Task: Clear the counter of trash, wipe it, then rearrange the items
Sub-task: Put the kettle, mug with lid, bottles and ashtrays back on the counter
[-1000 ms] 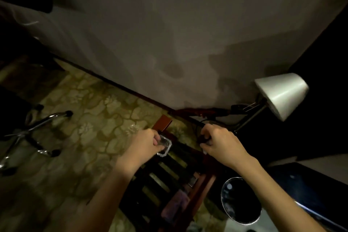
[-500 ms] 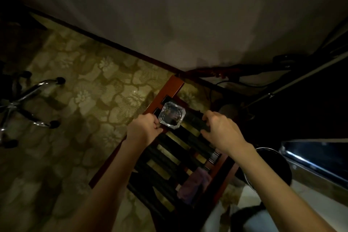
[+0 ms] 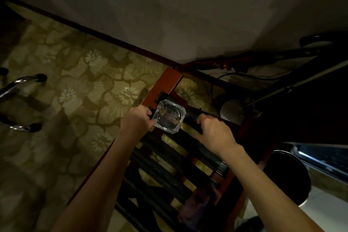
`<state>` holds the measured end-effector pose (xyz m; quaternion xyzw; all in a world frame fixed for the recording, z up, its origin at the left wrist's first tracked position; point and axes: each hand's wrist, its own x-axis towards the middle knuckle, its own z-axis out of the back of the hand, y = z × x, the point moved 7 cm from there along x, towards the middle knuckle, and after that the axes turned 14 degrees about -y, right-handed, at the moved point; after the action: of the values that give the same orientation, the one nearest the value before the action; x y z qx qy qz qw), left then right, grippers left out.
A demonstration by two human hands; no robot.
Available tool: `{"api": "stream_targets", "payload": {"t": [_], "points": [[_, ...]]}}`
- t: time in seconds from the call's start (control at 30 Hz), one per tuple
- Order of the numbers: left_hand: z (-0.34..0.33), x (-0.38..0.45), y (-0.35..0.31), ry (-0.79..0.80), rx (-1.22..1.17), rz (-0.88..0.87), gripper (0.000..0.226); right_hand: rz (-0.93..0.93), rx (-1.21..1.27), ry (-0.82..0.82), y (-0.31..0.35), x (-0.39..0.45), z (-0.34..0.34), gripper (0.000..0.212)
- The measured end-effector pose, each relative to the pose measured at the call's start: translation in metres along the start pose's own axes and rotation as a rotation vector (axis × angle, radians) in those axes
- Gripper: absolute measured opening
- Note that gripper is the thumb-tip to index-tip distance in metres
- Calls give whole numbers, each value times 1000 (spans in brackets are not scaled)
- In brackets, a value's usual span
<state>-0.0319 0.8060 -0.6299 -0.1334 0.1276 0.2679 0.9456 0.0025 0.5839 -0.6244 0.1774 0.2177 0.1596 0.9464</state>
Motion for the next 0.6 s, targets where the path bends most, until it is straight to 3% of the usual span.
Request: {"api": "stream_targets", "payload": {"t": [0.17, 0.37, 0.6], "points": [[-16, 15, 5, -11, -18, 38, 46, -107, 72, 55, -2, 19, -31, 39], [-40, 29, 12, -1, -181, 131, 39, -361, 316, 124, -6, 35, -78, 42], [-49, 35, 6, -48, -305, 69, 26, -509, 612, 48, -4, 42, -107, 34]]}}
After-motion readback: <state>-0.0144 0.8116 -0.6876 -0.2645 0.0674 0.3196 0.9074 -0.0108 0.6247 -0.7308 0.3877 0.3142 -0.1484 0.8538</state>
